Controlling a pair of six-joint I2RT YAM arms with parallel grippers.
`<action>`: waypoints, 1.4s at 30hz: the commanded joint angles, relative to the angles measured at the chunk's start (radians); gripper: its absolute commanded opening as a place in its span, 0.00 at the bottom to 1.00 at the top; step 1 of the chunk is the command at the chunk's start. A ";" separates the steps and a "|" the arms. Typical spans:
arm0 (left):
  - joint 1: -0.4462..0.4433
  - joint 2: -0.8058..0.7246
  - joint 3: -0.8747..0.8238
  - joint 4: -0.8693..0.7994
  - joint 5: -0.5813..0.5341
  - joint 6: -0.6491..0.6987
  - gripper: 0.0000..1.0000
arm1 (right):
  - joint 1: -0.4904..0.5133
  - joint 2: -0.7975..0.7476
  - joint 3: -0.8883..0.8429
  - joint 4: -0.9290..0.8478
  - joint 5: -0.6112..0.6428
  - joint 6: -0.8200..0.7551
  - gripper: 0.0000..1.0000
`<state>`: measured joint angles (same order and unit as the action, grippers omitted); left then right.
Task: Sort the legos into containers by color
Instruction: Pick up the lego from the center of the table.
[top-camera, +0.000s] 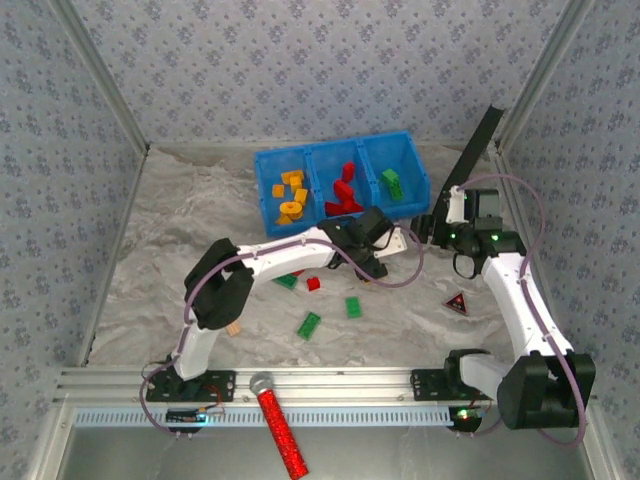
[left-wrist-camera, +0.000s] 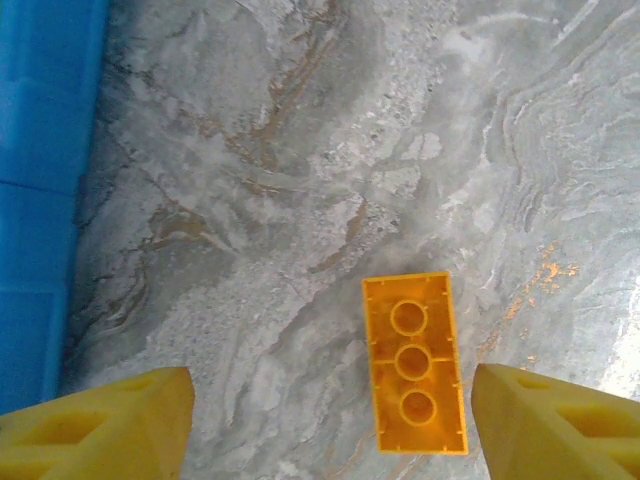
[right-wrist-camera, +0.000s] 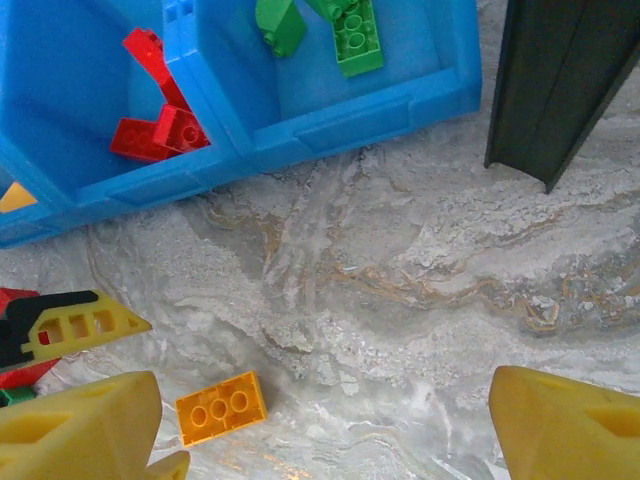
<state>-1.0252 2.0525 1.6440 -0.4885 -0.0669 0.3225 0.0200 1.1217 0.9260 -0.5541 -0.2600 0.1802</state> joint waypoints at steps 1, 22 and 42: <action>-0.007 0.029 0.041 -0.041 0.023 -0.003 0.78 | -0.016 -0.012 -0.015 -0.005 -0.025 0.002 0.88; -0.004 0.186 0.099 -0.071 0.023 0.020 0.81 | -0.032 0.026 -0.009 0.006 -0.058 0.007 0.89; 0.033 0.117 0.093 -0.129 0.044 -0.051 0.27 | -0.090 -0.077 -0.021 0.052 -0.163 0.054 0.93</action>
<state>-1.0153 2.2467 1.7622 -0.5934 -0.0219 0.3042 -0.0593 1.0966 0.9081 -0.5320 -0.3817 0.2039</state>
